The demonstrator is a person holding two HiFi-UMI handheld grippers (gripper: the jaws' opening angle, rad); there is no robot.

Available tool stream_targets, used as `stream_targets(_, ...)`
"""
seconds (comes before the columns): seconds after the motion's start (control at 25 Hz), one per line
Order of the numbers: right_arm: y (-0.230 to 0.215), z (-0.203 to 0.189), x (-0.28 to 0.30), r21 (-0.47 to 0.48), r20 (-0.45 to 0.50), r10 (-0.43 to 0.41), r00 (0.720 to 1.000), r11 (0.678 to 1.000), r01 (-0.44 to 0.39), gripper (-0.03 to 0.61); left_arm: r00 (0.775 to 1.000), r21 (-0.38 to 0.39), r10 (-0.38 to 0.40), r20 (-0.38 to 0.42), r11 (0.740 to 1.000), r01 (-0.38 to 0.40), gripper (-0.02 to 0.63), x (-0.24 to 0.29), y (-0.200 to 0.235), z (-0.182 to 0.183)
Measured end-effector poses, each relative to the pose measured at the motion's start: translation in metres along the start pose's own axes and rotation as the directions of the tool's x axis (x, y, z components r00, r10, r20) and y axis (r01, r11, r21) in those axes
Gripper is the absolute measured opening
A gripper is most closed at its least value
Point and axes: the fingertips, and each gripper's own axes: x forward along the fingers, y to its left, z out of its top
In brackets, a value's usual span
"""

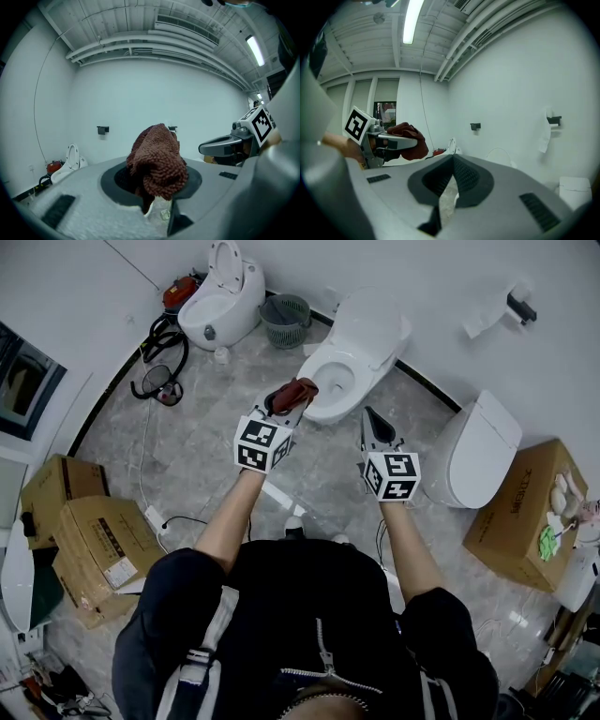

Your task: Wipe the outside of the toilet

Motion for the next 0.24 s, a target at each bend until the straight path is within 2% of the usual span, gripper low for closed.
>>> stream_targets(0.24, 0.0047, -0.0001, -0.0011, -0.004, -0.002, 0.001, 1.000, 1.000, -0.001, 0.003, 1.000, -0.002, -0.006, 0.002, 1.000, 0.006, 0.117, -0.0012, 0.0002, -0.0009)
